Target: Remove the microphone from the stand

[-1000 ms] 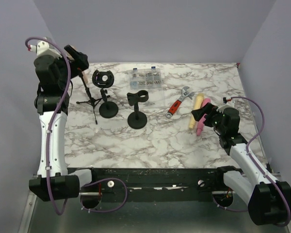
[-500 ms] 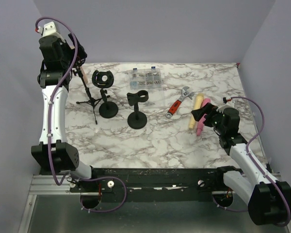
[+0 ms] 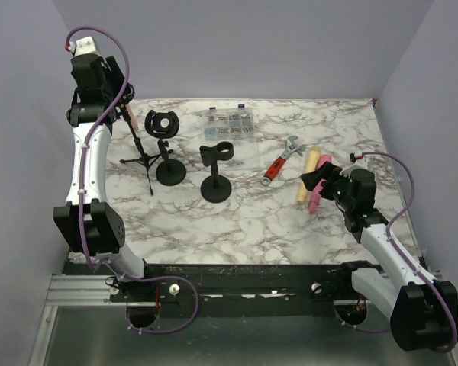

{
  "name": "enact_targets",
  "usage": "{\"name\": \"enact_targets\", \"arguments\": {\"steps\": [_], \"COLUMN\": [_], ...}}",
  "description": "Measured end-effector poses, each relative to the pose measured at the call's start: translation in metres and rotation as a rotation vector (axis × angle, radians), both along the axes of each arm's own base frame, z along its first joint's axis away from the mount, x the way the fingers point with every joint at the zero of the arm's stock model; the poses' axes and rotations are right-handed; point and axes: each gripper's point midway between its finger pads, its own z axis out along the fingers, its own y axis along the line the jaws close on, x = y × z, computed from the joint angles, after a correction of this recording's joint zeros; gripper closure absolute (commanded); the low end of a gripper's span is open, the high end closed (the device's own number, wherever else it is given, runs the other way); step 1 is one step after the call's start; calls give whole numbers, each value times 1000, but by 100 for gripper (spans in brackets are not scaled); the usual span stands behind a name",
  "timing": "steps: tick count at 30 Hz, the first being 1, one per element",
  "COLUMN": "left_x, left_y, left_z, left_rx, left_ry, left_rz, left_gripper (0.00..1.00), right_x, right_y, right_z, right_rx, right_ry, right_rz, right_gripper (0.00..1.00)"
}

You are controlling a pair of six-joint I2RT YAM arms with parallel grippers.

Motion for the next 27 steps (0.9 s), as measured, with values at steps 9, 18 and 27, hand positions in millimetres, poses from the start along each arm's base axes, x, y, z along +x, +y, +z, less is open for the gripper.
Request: {"name": "enact_targets", "arguments": {"steps": [9,18,27], "left_x": [2,10,8], "left_y": [5,5,1], "left_z": [6,-5,18], "left_rx": [31,29,52], "left_ry": [-21,-2,-30], "left_rz": [14,9,1], "left_gripper": [38,65,90], "right_x": [0,1,1], "right_y": [0,0,0], "right_z": [-1,-1,-2], "right_rx": [0,0,0], "right_ry": [2,0,3], "right_rz": [0,0,0], "right_gripper": [3,3,3]}}
